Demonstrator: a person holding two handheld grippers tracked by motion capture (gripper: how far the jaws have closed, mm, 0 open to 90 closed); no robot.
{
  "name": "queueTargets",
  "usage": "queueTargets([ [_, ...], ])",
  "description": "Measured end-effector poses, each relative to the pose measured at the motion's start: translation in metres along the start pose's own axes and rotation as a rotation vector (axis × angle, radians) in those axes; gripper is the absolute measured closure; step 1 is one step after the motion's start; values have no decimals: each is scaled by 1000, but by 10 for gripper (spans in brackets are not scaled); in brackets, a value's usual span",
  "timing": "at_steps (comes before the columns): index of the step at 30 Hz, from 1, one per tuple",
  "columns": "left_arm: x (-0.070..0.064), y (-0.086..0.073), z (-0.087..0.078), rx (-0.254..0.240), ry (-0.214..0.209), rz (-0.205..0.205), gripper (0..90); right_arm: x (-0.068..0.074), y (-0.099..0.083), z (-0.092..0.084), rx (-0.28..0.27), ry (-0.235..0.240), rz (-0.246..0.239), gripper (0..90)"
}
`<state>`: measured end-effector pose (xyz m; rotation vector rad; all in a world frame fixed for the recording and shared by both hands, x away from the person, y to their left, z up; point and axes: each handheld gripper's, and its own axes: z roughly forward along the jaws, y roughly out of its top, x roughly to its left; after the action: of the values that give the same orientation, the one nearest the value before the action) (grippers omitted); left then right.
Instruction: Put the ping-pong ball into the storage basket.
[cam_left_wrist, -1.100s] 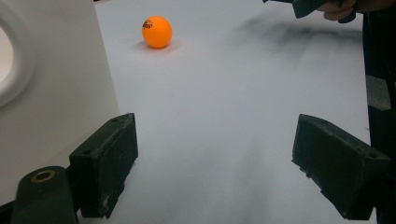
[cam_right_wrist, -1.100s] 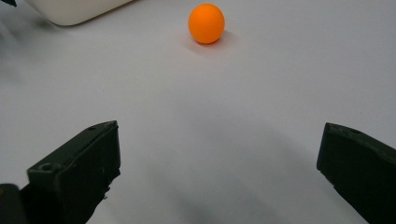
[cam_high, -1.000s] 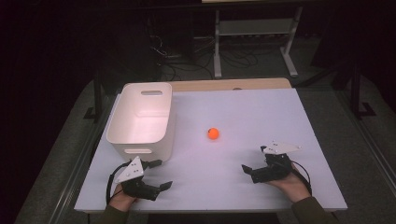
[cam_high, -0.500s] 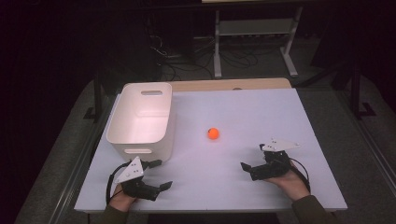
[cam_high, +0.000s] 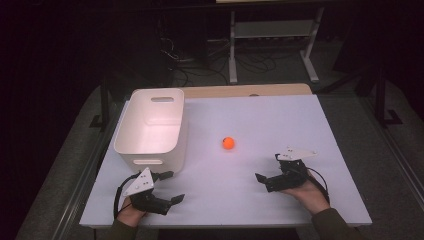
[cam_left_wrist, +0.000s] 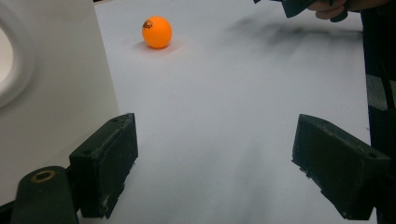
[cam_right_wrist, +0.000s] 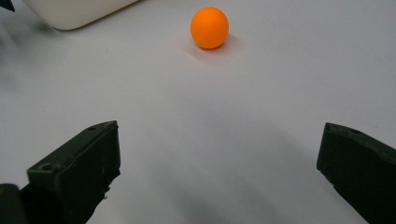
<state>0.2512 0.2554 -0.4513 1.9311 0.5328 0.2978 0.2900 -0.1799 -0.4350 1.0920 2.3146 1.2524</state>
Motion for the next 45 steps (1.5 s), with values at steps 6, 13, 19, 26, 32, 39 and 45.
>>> queueTargets([
  [6,0,0,0,-1,0,1,141,-1,2,3,3,5,0,0],
  [13,0,0,0,-2,1,1,141,0,5,7,2,11,0,0],
  [19,0,0,0,-2,0,3,141,0,6,9,3,14,0,0],
  [26,0,0,0,-2,1,2,141,-1,8,10,2,18,0,0],
  [32,0,0,0,-3,0,1,141,-1,10,13,3,19,1,0],
  [39,0,0,0,-2,1,1,141,-1,13,15,0,22,3,0],
  [45,0,0,0,-3,0,2,141,-1,17,18,-2,28,0,0],
])
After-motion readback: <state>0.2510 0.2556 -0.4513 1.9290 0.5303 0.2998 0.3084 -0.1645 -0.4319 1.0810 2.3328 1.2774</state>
